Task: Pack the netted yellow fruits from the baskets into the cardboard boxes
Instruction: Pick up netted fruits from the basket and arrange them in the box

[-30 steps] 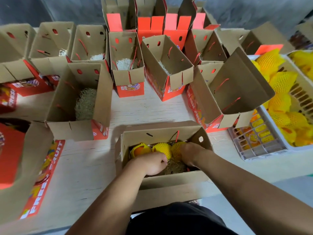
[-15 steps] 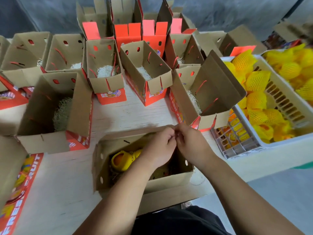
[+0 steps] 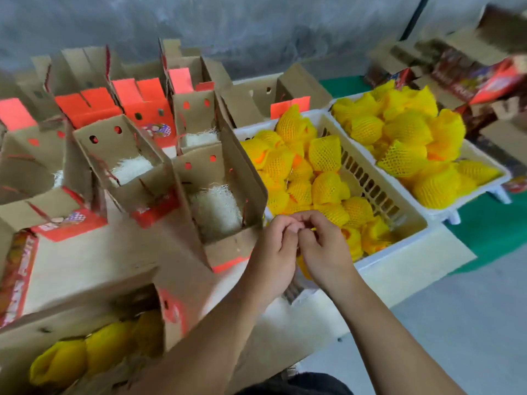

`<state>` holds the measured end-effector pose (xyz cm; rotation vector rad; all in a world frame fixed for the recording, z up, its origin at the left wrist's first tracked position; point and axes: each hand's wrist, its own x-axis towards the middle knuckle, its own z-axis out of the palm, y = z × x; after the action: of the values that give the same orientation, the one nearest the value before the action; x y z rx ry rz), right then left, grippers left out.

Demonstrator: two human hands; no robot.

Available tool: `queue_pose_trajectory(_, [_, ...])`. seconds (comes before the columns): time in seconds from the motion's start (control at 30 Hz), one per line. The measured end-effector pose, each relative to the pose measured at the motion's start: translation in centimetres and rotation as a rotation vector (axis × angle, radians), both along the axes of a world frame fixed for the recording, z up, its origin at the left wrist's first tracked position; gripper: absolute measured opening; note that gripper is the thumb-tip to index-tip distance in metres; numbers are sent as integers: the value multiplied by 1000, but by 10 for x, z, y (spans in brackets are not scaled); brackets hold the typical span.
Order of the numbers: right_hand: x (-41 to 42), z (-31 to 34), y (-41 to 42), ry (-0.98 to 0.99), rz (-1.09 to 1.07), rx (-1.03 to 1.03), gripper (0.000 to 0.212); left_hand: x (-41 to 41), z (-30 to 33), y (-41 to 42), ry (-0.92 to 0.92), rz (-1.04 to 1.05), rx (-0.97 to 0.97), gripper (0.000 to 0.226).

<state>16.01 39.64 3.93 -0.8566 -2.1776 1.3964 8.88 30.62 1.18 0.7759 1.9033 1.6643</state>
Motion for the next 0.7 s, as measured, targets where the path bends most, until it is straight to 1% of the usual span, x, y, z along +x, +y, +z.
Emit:
queue_pose_trajectory(0.07, [5, -9, 40, -31, -5, 16, 22, -5, -3, 36, 158, -49, -125, 18])
queue_pose_trajectory(0.17, [-1, -23, 100, -135, 48, 88, 18, -27, -13, 71, 499, -159, -461, 21])
queue_pose_trajectory(0.2, [-7, -27, 121, -193, 64, 125, 20, -35, -16, 79, 614, -179, -574, 23])
queue_pose_trajectory(0.23, [-16, -32, 142, -270, 76, 155, 26, -42, -19, 85, 709, -188, -675, 25])
queue_pose_trajectory(0.3, [-39, -42, 184, -457, 79, 198, 46, -56, -22, 94, 815, -214, -804, 28])
queue_pose_trajectory(0.37, [-62, -54, 216, -597, 107, 221, 69, -68, -24, 99, 873, -235, -831, 26])
queue_pose_trajectory(0.43, [-77, -73, 228, -667, 184, 238, 85, -74, -26, 98, 935, -206, -819, 22])
queue_pose_trajectory(0.47, [-81, -84, 228, -679, 214, 248, 88, -74, -28, 98, 957, -177, -821, 23])
queue_pose_trajectory(0.53, [-82, -102, 221, -631, 181, 265, 84, -73, -34, 100, 983, -125, -865, 33])
queue_pose_trajectory(0.6, [-83, -106, 219, -493, 106, 263, 78, -73, -40, 105, 1005, -100, -927, 49])
queue_pose_trajectory(0.63, [-85, -103, 220, -410, 104, 249, 78, -74, -42, 108, 1003, -92, -948, 57])
queue_pose_trajectory(0.67, [-87, -99, 221, -325, 124, 210, 78, -76, -42, 109, 995, -84, -965, 66])
queue_pose_trajectory(0.7, [-89, -92, 222, -247, 151, 122, 76, -77, -42, 110, 979, -74, -973, 76])
